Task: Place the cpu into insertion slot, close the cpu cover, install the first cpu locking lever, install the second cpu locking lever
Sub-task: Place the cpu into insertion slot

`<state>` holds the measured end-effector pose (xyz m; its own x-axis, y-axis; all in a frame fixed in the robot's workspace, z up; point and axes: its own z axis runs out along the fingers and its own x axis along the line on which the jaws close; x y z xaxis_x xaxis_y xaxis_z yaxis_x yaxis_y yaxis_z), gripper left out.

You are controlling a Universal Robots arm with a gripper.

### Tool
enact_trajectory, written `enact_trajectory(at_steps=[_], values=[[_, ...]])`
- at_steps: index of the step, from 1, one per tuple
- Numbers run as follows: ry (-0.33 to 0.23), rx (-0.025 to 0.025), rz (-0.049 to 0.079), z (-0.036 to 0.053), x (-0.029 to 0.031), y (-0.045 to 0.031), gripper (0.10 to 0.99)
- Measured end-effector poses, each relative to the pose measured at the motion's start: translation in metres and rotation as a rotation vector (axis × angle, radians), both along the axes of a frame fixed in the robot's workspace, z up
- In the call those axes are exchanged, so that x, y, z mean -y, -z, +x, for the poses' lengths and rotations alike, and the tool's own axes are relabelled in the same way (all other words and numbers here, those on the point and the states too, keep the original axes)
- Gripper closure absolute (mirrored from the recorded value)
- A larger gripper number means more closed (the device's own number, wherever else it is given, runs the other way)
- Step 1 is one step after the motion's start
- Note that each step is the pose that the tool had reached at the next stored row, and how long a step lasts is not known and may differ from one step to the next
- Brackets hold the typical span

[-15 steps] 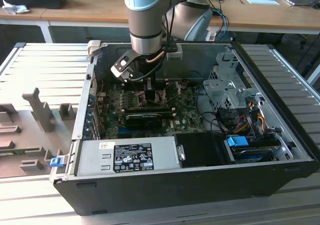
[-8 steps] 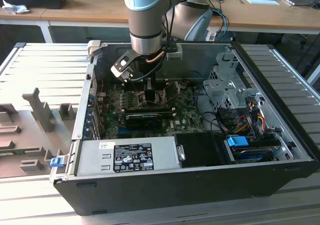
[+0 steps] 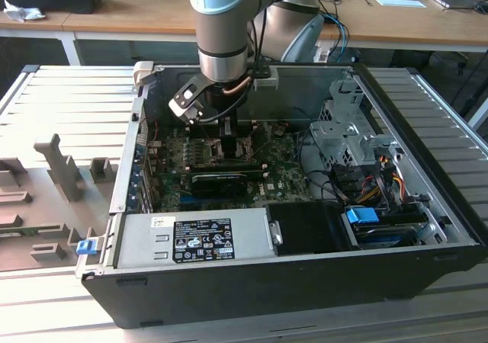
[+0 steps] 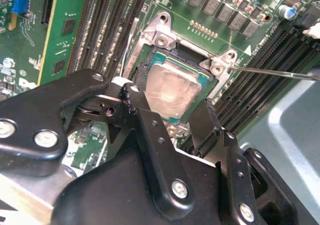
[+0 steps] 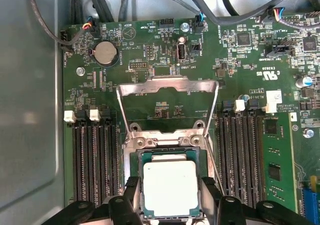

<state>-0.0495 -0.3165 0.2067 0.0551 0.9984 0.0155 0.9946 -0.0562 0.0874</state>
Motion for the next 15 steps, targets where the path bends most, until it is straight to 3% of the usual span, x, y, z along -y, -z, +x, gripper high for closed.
enact_trajectory(at_steps=[9, 12, 13, 14, 15], values=[[0.0, -0.0007, 0.0, 0.0, 0.0, -0.0101, 0.486], [0.001, -0.001, 0.0, 0.0, 0.0, -0.0117, 0.686], [0.001, -0.0011, 0.0, 0.0, 0.0, -0.0127, 0.808], [0.001, -0.0011, 0.0, 0.0, 0.0, -0.0137, 0.871], [0.001, -0.0011, 0.0, 0.0, 0.0, -0.0146, 0.871]])
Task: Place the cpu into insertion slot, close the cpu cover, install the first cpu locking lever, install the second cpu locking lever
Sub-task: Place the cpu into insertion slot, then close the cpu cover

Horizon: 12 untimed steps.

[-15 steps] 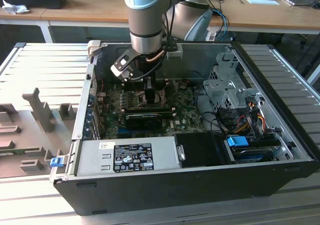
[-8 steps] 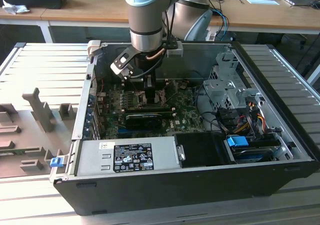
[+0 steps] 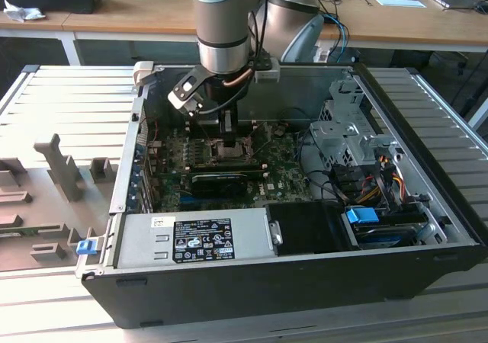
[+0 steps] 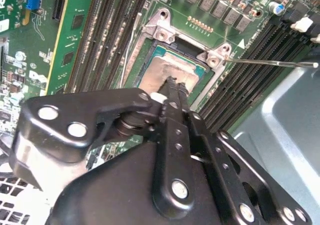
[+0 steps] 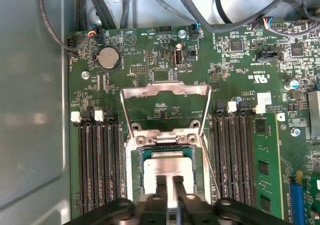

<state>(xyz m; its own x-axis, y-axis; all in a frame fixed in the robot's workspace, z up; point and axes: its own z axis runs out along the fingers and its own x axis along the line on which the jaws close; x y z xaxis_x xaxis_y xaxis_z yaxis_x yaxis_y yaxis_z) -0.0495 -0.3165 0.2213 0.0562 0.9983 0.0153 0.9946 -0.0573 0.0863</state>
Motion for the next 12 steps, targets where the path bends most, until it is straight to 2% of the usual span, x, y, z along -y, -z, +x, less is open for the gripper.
enact_trajectory(at_steps=[2, 9, 12], values=[[0.0, 0.0, 0.0, 0.0, 0.0, -0.0015, 0.98], [0.001, -0.0005, 0.0, 0.0002, 0.0, -0.0077, 0.98], [0.002, -0.0021, 0.0, 0.0046, 0.0006, -0.0078, 0.98]])
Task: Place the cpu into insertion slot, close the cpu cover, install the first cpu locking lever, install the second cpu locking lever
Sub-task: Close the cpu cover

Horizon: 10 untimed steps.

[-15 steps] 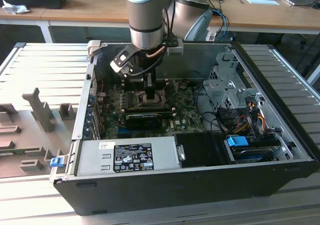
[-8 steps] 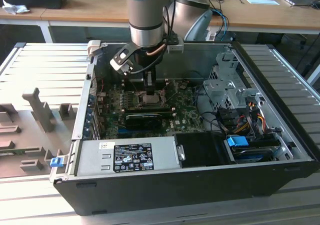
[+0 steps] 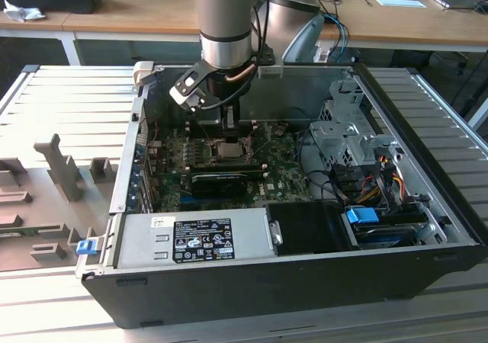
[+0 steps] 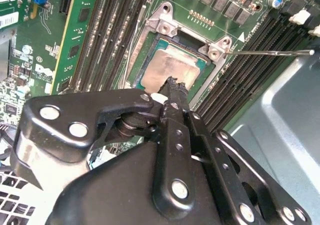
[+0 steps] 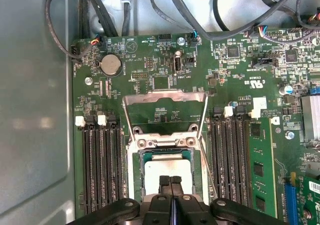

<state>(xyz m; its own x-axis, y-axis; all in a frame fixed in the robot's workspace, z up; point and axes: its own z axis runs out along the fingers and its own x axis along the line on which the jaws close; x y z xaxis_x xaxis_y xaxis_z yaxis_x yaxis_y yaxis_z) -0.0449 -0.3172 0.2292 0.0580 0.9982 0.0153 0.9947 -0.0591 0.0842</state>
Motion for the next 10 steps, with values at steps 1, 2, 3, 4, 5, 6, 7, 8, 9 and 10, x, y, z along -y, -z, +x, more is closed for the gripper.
enact_trajectory(at_steps=[1, 2, 3, 4, 5, 6, 7, 8, 9, 10], values=[[0.0, -0.0007, 0.0, 0.0002, 0.0, 0.0, 0.98], [0.0, -0.0015, 0.0, 0.0001, 0.0, 0.0, 0.98], [0.0, -0.0025, 0.0, 0.0002, 0.0, 0.0, 0.98], [0.0, -0.0026, 0.0, 0.0002, -0.0001, -0.0007, 0.98], [0.0, -0.0025, 0.0, 0.0002, -0.0001, -0.0012, 0.98], [0.0, -0.0026, 0.0, 0.0002, -0.0001, -0.0017, 0.98], [0.0, -0.0026, 0.0, 0.0002, -0.0001, -0.003, 0.98], [0.0, -0.0026, 0.0, 0.0002, -0.0001, -0.0039, 0.98], [0.0, -0.0024, 0.001, 0.0002, -0.0002, -0.0043, 0.98], [0.0, -0.0026, 0.0, 0.0002, -0.0001, -0.0045, 0.98]])
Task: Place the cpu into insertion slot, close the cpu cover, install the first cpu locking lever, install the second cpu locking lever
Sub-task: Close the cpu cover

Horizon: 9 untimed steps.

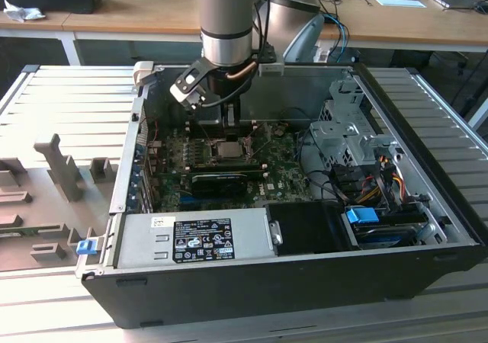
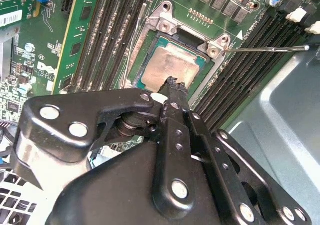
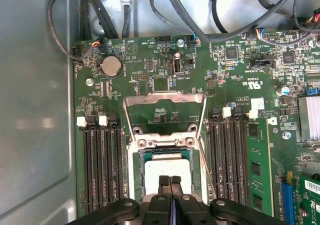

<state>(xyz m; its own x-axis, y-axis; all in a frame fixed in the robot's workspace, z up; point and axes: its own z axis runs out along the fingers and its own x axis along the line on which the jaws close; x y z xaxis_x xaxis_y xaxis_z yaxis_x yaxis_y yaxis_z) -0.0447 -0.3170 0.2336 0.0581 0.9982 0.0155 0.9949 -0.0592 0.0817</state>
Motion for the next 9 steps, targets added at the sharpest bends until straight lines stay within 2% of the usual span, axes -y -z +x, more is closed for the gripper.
enact_trajectory(at_steps=[9], values=[[0.0, 0.0, 0.0, 0.0, 0.0, -0.0014, 0.98]])
